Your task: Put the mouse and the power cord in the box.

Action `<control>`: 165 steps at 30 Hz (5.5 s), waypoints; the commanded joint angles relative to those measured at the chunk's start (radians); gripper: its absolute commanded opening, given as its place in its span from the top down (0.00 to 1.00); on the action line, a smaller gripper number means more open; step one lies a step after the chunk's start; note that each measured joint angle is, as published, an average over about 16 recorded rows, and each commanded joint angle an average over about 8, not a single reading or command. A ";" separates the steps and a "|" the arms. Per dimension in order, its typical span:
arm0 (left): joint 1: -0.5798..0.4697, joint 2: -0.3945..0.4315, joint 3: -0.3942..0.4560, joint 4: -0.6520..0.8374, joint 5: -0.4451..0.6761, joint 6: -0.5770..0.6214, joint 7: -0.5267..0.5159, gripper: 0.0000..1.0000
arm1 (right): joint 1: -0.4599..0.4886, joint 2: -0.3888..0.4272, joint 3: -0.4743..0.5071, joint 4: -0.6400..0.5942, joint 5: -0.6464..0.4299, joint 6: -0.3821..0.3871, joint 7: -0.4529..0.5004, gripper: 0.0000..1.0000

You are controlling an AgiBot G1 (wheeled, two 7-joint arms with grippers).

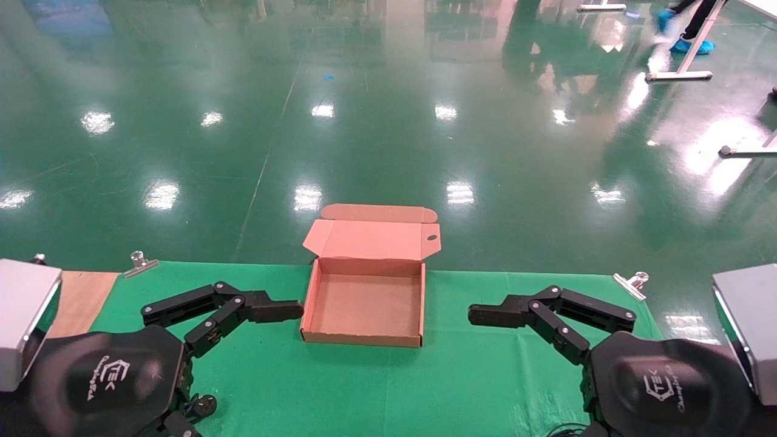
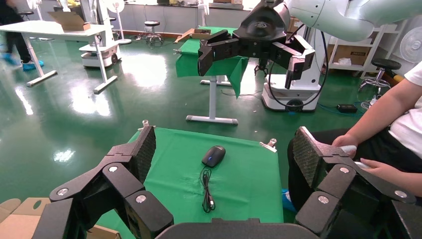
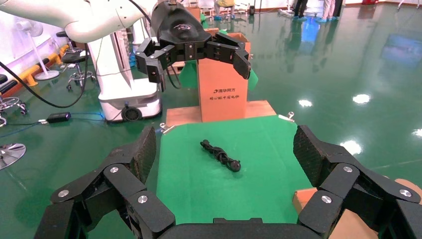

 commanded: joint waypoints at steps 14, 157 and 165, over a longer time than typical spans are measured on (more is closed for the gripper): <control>0.000 0.000 0.000 0.000 0.000 0.000 0.000 0.00 | 0.000 0.000 0.000 0.000 0.000 0.000 0.000 0.00; -0.695 0.469 0.354 0.708 1.109 -0.180 0.696 1.00 | 0.922 -0.667 -0.457 -1.150 -1.088 0.113 -0.832 1.00; -0.736 0.582 0.331 0.904 1.076 -0.309 0.876 1.00 | 0.891 -0.750 -0.446 -1.114 -1.059 0.326 -0.797 1.00</control>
